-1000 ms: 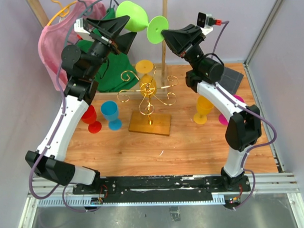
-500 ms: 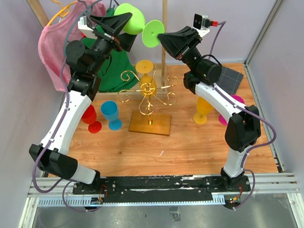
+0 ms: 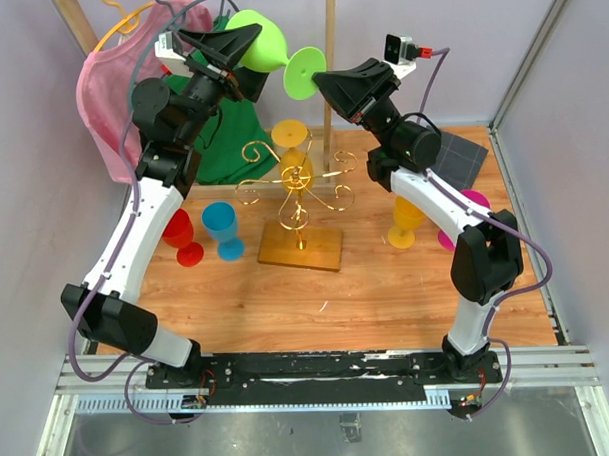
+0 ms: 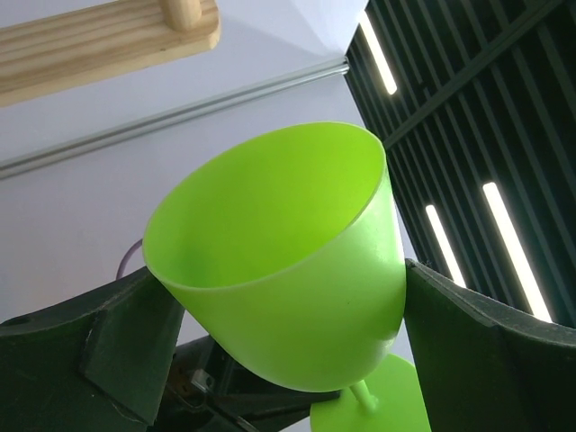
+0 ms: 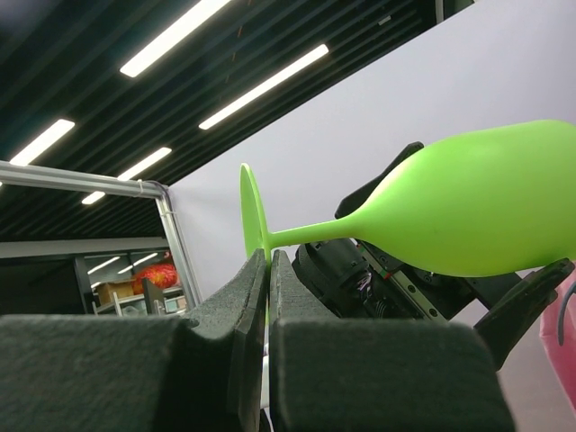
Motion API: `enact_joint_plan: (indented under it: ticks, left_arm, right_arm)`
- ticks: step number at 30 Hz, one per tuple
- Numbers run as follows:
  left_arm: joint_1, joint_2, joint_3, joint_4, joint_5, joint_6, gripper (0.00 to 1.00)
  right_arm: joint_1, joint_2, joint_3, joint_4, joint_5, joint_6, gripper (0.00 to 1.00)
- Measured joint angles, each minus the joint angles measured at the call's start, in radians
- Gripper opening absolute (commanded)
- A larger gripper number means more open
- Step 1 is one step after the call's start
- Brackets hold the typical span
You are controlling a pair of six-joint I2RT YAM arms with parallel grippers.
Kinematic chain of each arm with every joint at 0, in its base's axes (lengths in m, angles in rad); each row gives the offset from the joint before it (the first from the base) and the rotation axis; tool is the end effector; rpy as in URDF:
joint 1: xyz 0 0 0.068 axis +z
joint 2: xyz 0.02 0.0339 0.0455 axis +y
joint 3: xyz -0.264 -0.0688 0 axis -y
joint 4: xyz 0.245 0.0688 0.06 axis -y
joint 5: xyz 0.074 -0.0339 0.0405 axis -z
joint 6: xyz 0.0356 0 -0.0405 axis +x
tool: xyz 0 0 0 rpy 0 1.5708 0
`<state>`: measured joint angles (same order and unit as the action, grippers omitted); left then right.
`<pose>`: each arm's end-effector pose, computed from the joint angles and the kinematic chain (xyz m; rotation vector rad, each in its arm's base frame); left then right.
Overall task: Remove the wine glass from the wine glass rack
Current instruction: Place the wine glass at the center of the board.
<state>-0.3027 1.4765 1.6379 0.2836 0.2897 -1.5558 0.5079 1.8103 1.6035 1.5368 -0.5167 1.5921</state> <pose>0.3071 -0.1066 0.5215 -0.5236 1.2407 -1.7805 0.3058 0.1903 0.4803 -0.3889 0.5693 2.0954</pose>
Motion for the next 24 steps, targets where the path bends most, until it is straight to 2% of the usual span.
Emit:
enact_joint_plan:
  ticks: [24]
  left_arm:
    - [0.037, 0.064, 0.071, -0.005, 0.01, 0.006, 0.99]
  right_arm:
    - [0.0, 0.0, -0.059, 0.003, 0.004, -0.011, 0.01]
